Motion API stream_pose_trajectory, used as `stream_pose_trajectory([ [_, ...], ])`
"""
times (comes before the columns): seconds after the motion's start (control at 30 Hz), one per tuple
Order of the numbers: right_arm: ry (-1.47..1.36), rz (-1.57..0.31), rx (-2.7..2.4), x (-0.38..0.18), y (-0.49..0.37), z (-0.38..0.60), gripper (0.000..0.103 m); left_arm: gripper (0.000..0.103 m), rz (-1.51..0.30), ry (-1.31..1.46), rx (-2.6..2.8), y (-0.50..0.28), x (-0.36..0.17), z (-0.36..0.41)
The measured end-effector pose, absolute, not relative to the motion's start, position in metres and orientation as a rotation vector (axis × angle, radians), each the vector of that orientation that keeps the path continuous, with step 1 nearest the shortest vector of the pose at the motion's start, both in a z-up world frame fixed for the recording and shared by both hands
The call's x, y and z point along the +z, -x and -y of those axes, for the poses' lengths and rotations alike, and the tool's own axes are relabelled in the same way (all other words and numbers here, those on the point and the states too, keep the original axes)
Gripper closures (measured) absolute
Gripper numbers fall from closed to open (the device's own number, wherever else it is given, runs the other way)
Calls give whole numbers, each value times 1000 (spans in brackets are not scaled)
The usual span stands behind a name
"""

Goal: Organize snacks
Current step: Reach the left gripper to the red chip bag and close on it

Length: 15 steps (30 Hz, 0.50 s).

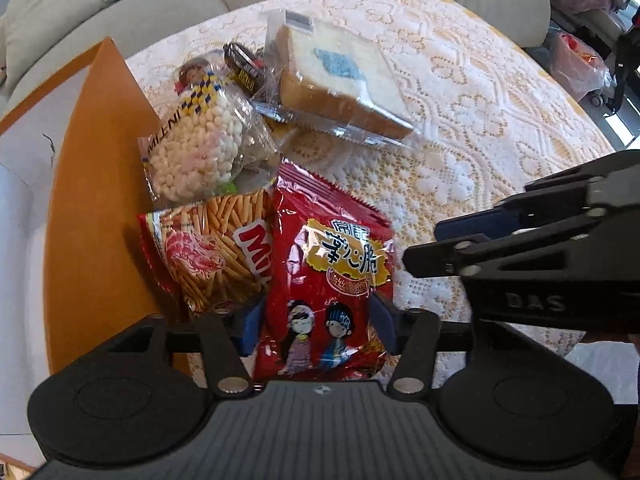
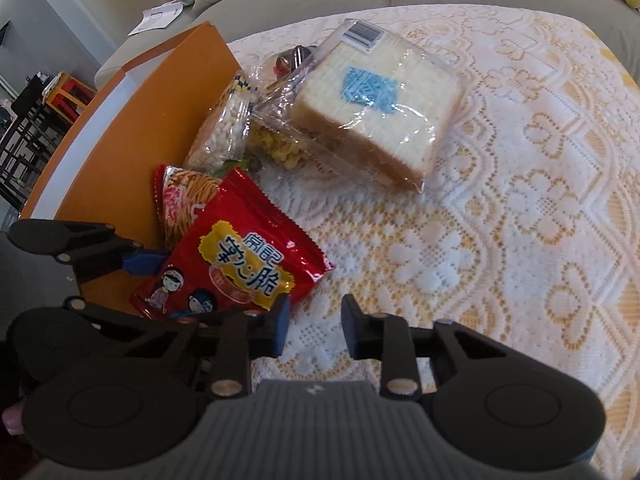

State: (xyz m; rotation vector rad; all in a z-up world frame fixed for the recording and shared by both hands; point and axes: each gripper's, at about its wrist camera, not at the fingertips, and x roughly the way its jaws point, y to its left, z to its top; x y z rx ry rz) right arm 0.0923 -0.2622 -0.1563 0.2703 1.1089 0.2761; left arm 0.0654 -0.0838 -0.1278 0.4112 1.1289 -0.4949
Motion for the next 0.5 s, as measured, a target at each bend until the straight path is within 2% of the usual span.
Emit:
stream_pose_trajectory([
  [0.13,-273,-1118,286,-159,-93,261,83,60,-1124,-381,-532,-58,-119,84],
  [0.5,-338,-1142,244,-165,-94,279,84,57,-1280,-172,-518,-73,-127,86],
])
